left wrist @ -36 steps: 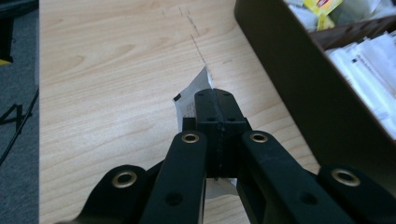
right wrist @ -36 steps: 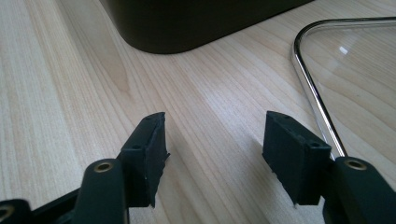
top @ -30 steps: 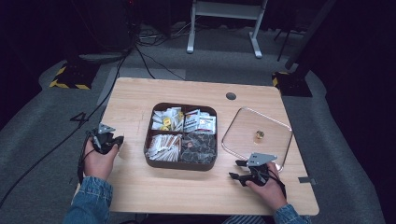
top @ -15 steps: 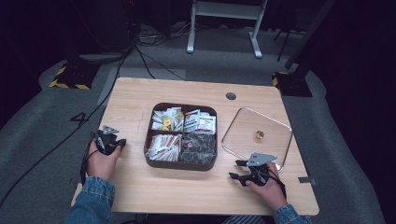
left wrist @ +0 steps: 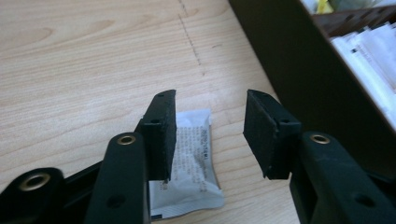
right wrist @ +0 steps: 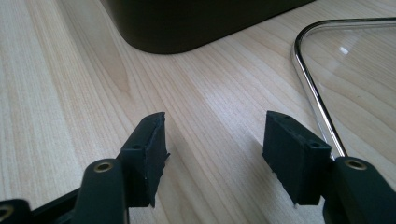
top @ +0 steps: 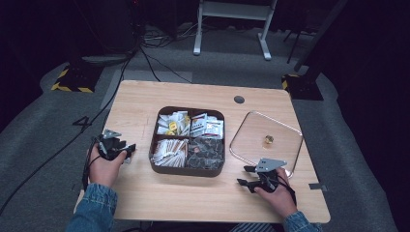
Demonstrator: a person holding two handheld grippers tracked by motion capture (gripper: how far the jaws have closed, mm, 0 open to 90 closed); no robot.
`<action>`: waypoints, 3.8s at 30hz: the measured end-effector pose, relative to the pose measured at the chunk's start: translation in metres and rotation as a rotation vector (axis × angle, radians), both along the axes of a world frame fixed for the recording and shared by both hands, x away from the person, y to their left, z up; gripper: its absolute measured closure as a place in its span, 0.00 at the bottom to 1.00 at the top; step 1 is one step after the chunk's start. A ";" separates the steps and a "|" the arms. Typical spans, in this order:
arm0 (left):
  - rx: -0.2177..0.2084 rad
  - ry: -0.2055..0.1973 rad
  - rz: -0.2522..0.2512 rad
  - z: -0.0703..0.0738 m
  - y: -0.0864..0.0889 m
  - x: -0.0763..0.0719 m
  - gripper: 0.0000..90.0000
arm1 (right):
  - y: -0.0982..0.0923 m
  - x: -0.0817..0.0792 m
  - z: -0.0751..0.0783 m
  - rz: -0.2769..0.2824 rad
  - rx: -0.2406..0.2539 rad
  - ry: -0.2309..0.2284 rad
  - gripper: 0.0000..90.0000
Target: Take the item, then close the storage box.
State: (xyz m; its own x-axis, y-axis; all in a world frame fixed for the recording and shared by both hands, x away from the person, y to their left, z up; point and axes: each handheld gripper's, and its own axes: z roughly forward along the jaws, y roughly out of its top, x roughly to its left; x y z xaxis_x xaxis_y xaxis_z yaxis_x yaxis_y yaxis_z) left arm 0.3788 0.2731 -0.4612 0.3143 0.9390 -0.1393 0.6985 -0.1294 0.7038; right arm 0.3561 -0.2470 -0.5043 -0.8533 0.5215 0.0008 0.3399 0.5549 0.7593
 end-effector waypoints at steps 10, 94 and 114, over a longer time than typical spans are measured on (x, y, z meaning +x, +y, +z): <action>0.038 -0.074 -0.025 0.014 -0.011 -0.026 0.44 | 0.002 0.000 0.000 0.007 -0.011 -0.003 0.38; 0.104 -0.047 -0.242 -0.043 -0.047 -0.098 0.36 | -0.076 0.115 0.007 -0.566 0.010 0.016 0.58; 0.105 -0.048 -0.243 -0.043 -0.047 -0.098 0.36 | -0.076 0.112 0.013 -0.531 0.024 0.017 0.66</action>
State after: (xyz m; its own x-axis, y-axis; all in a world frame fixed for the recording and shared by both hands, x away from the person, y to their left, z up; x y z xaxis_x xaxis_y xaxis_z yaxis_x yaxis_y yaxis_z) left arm 0.2810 0.2258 -0.5046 0.5360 0.8438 -0.0252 0.6045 -0.3628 0.7092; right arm 0.4685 -0.3232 -0.4913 -0.4712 0.8815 0.0293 0.5820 0.2858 0.7613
